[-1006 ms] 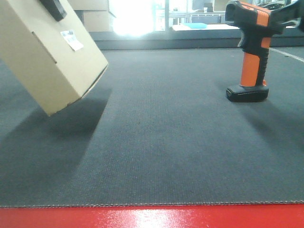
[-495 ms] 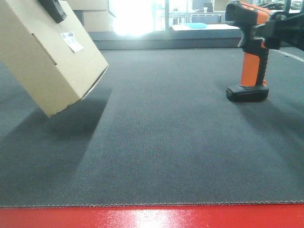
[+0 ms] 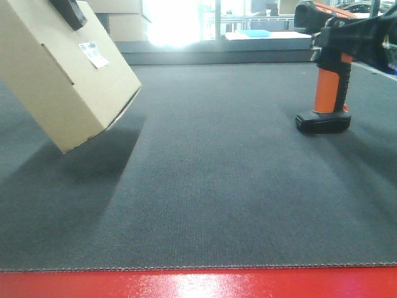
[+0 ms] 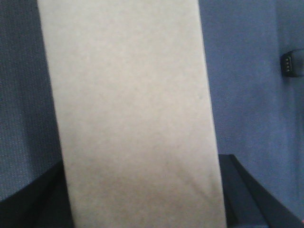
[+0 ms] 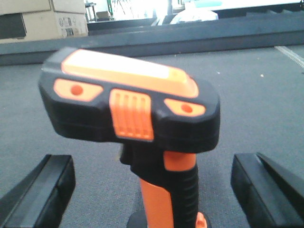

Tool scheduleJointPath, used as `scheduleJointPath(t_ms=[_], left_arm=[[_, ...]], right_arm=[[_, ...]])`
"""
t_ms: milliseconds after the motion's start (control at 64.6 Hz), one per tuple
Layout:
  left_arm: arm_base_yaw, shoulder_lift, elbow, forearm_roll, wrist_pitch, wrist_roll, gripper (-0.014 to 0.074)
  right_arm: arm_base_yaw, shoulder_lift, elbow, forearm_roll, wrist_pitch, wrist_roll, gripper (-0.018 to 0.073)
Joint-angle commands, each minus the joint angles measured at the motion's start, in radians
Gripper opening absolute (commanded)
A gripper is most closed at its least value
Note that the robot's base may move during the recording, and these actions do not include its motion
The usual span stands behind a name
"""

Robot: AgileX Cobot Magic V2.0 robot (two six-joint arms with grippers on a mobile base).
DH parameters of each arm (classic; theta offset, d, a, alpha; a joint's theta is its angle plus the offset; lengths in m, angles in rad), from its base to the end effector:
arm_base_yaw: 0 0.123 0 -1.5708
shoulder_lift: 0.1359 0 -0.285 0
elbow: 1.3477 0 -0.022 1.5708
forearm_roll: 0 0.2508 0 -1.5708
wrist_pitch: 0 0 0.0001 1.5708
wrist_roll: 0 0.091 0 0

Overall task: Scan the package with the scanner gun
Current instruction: 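Close the right gripper on the orange scanner gun's handle, then lift the scanner gun with the right gripper toward the box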

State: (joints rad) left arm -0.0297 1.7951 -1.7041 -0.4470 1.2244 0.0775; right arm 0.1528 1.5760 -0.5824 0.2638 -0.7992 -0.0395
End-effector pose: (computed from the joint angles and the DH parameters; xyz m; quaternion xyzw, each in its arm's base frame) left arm 0.3806 -0.0483 0.3334 0.0129 0.9615 -0.2142 0.1714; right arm 0.2998 0.0290 0.2101 0.0598 0.7467 0.0287 0.6618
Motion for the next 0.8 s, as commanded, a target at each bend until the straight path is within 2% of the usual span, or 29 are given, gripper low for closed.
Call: scheduleJointPath(t_ms=[0,201,418,789], left_arm=[[-0.003,-0.015,0.001,-0.022,-0.003,-0.001,-0.0111],[-0.003,-0.015,0.001,-0.022,-0.003,-0.001,-0.0111],[-0.003,-0.015,0.001,-0.022,-0.003,-0.001,-0.0111],[-0.003,-0.015,0.001,-0.020,-0.003,-0.001,-0.0111]], right_arm=[[0.000,0.021,-0.018,0.013,-0.023,-0.004,0.0561],[0.000,0.078,-0.067,0.013,-0.023,-0.004,0.0561],[-0.002,0.108,-0.097,0.066,-0.023,-0.004,0.0561],[-0.002,0.158,-0.152,0.066,-0.019,-0.004,0.0561]])
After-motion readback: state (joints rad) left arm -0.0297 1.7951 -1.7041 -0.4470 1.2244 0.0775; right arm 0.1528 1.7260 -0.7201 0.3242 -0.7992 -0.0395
